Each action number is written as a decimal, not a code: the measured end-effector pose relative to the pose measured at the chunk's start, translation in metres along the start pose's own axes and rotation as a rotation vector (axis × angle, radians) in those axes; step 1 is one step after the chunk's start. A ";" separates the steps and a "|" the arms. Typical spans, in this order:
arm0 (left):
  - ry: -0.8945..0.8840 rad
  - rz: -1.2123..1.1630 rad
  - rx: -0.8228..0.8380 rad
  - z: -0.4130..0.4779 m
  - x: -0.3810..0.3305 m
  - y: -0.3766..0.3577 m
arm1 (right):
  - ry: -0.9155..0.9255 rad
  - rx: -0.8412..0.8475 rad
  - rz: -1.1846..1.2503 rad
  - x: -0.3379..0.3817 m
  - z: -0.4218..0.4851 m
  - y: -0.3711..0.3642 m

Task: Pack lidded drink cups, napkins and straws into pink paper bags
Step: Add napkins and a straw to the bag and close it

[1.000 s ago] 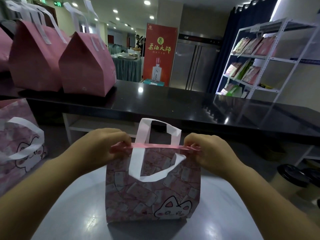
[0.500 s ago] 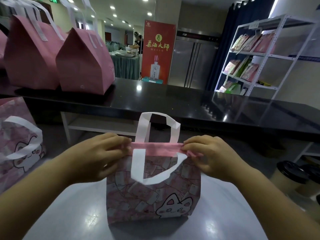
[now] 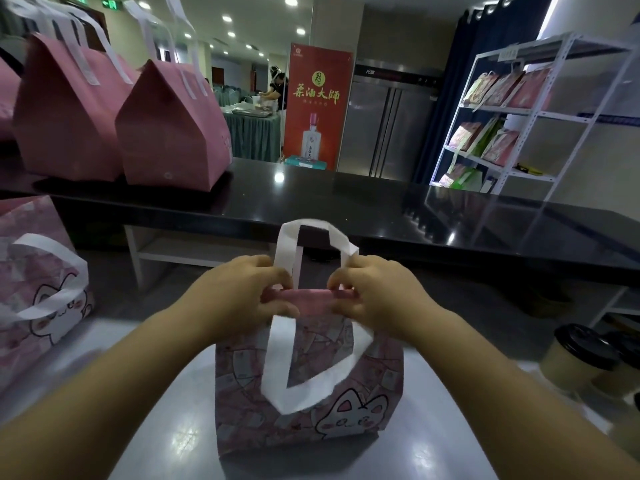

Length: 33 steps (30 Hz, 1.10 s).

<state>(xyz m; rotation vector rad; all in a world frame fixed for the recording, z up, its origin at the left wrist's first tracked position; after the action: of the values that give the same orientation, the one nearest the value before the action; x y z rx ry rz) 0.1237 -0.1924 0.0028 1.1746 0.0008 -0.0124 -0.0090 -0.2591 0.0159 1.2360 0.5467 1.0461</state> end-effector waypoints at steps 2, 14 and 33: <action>0.021 -0.010 0.002 -0.001 0.002 -0.003 | -0.002 -0.007 -0.004 0.001 -0.001 -0.005; 0.077 -0.117 -0.006 -0.029 0.025 0.007 | -0.140 0.033 0.088 -0.042 -0.028 0.002; 0.206 -0.229 -0.093 -0.068 0.019 0.034 | -0.157 0.007 0.388 -0.066 -0.052 0.005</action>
<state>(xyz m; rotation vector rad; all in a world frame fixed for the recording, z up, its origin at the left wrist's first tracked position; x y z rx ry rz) 0.1433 -0.1172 0.0076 1.0736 0.3148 -0.0920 -0.0835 -0.2909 -0.0063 1.4510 0.1903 1.2550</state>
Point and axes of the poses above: each hand's wrist, its own z-axis towards the middle knuckle, its own y-axis out of the back of the hand, x = y × z, the point moved 8 cm from there along z, towards the middle knuckle, and after that the axes turned 14 degrees about z, right-handed, at the moved point
